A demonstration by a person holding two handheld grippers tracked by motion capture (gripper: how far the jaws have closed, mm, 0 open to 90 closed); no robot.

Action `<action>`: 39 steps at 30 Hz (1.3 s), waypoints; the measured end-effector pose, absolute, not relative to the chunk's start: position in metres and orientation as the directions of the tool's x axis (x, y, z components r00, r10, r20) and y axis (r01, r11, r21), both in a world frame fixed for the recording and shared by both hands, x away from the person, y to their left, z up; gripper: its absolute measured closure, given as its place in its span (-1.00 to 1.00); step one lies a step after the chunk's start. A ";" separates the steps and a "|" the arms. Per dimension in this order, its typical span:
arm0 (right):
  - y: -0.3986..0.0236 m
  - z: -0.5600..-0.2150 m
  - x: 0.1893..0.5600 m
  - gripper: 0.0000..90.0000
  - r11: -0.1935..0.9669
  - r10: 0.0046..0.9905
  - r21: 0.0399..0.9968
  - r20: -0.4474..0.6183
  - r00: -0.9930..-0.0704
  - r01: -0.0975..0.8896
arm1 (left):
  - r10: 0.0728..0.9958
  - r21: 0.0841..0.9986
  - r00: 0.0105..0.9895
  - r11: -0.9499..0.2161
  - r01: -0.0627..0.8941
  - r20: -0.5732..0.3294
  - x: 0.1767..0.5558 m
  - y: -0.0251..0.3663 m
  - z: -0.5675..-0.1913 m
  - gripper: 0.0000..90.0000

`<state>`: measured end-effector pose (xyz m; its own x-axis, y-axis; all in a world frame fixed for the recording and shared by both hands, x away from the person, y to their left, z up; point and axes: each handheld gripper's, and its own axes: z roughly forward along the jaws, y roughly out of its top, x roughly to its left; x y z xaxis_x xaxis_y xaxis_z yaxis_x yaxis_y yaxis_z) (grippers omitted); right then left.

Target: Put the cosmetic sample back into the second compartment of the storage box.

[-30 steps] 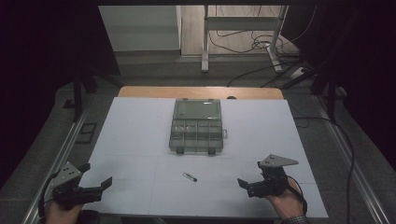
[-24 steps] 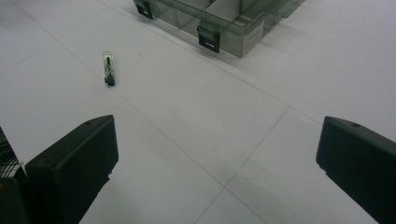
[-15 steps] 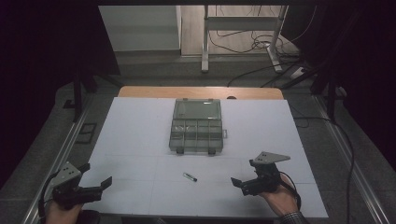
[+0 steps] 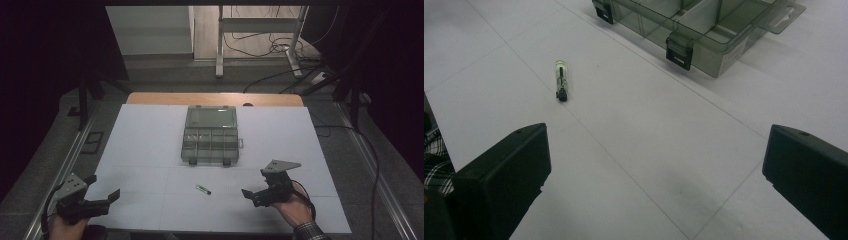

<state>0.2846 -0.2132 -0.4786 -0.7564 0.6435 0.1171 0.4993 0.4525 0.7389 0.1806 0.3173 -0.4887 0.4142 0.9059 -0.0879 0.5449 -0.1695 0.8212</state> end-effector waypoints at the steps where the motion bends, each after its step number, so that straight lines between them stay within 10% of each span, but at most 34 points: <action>1: -0.211 -0.479 0.286 -1.00 0.453 0.640 0.738 0.120 -0.759 0.499 | 0.906 0.821 0.414 -0.170 0.546 -0.088 0.181 0.317 -0.489 -0.95; 39: -0.154 -0.484 0.302 -1.00 0.551 0.617 0.658 0.094 -0.781 0.514 | 0.903 0.820 0.419 -0.166 0.548 -0.096 0.182 0.318 -0.489 -0.94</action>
<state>0.3025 -0.1542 -0.4842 -0.7815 0.6168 0.0944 0.5140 0.5506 0.6578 0.1823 0.3176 -0.4889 0.4185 0.9031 -0.0962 0.5476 -0.1665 0.8200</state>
